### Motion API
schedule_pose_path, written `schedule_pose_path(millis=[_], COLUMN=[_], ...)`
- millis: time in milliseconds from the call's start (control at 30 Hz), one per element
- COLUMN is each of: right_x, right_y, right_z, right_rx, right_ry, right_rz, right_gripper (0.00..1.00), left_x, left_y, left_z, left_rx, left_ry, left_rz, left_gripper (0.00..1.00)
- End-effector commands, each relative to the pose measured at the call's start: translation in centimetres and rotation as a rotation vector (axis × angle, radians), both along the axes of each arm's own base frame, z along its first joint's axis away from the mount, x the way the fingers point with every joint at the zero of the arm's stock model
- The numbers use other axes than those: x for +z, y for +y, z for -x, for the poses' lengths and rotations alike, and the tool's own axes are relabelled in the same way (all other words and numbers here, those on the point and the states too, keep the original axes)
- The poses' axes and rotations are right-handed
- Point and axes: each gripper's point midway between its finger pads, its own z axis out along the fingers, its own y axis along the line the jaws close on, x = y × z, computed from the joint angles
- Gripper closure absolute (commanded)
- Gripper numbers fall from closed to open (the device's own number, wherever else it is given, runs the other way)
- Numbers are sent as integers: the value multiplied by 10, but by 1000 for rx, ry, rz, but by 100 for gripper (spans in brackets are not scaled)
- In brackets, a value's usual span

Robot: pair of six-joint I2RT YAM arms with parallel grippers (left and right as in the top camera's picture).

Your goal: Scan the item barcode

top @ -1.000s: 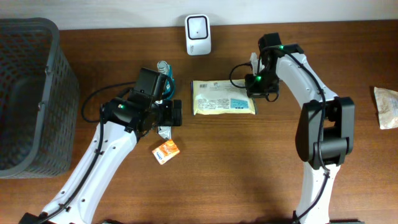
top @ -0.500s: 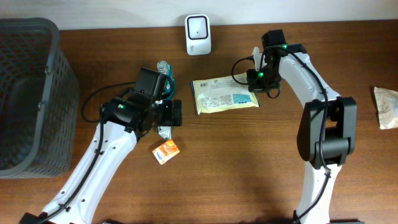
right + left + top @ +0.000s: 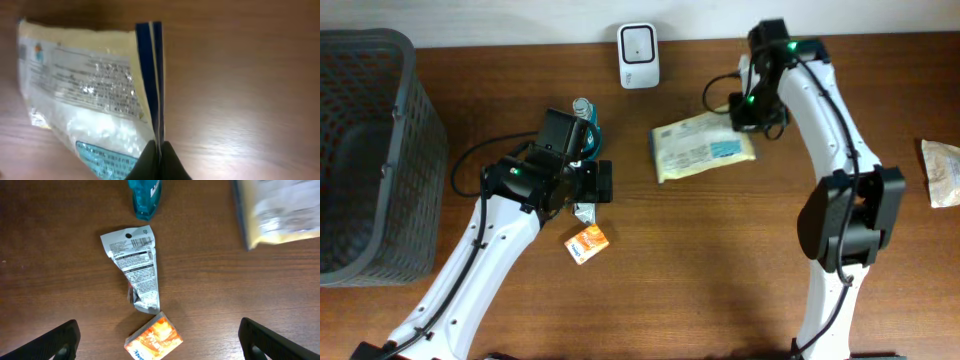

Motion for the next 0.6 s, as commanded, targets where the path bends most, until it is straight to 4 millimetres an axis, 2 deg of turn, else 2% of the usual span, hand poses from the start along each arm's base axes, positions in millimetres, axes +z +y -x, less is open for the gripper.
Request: schedule_pose_path(millis=[0,100,200,400,500,567], right_x=[85,124,132,106,76,48], right_y=[-59,-91,-96,-68,-42,-14], right_z=[1,17,24,25,25,25], right_rx=[-126,-215,-283,-227,-189,-153], right_ry=[-159,-193,-207,-144,-85,-39], right_rz=[326,571,634,569,491,388], right_gripper=[96,96,96,96,96,96], left_x=[-7,-7,-7,-7,-7,-7], left_y=[0,0,0,0,0,0], left_z=[3,3,3,3,3,3], left_rx=[6,6,6,6,6,6], left_ry=[23,22,23,22,22,22], left_rz=[6,6,6,6,6,6], left_gripper=[1,1,1,1,1,1])
